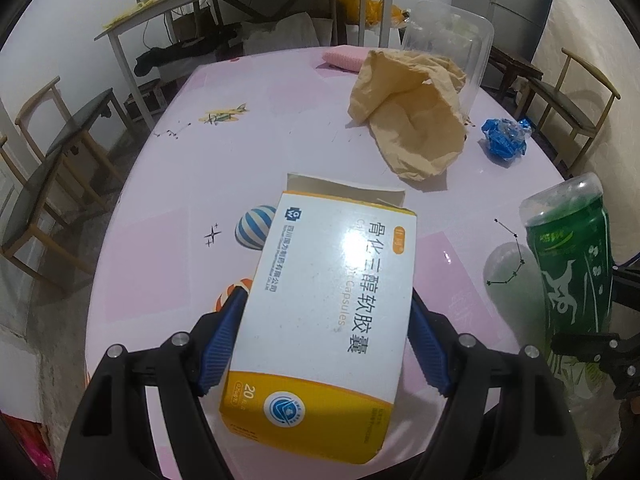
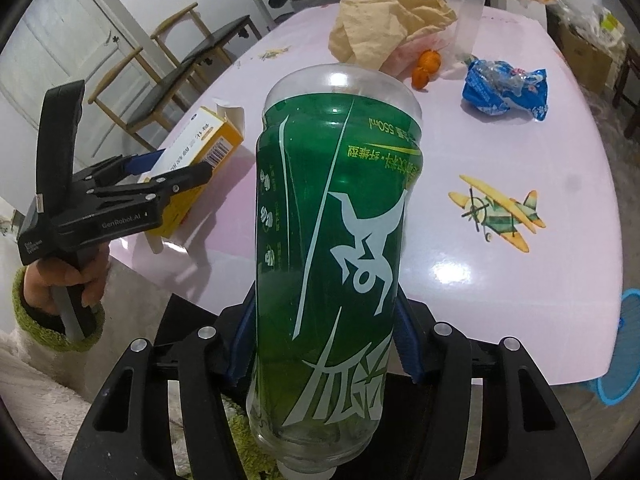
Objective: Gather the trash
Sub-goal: 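Carry the medicine box and green bottle with both grippers toward the blue wastebasket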
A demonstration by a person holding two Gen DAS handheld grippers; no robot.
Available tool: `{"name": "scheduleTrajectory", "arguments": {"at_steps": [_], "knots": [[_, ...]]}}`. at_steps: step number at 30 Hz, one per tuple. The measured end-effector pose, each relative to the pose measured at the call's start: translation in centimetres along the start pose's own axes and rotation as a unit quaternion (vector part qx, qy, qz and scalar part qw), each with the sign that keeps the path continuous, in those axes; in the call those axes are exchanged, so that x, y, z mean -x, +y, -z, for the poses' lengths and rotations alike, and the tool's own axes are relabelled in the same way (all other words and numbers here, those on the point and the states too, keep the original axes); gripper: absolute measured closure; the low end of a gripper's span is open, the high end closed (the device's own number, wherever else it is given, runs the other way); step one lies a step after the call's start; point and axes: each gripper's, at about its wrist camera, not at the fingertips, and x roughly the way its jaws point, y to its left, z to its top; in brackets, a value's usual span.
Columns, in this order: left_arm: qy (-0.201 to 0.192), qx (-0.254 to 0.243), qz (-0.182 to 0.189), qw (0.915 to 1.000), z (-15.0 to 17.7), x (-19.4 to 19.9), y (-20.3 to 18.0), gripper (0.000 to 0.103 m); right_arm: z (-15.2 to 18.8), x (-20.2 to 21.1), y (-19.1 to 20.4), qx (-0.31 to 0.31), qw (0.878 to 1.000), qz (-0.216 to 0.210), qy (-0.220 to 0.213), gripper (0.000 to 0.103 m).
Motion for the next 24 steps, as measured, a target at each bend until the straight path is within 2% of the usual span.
{"name": "scheduleTrajectory", "arguments": {"at_steps": [13, 24], "knots": [[-0.011, -0.005, -0.001, 0.9999, -0.1, 0.6, -0.9, 0.028, -0.2, 1.9, -1.2, -0.015, 1.0, -0.011, -0.025, 0.048], [-0.038, -0.002, 0.024, 0.999, -0.6, 2.5, -1.8, 0.028, 0.9, 4.1, -2.7, -0.045, 0.997, -0.018, -0.058, 0.048]]}}
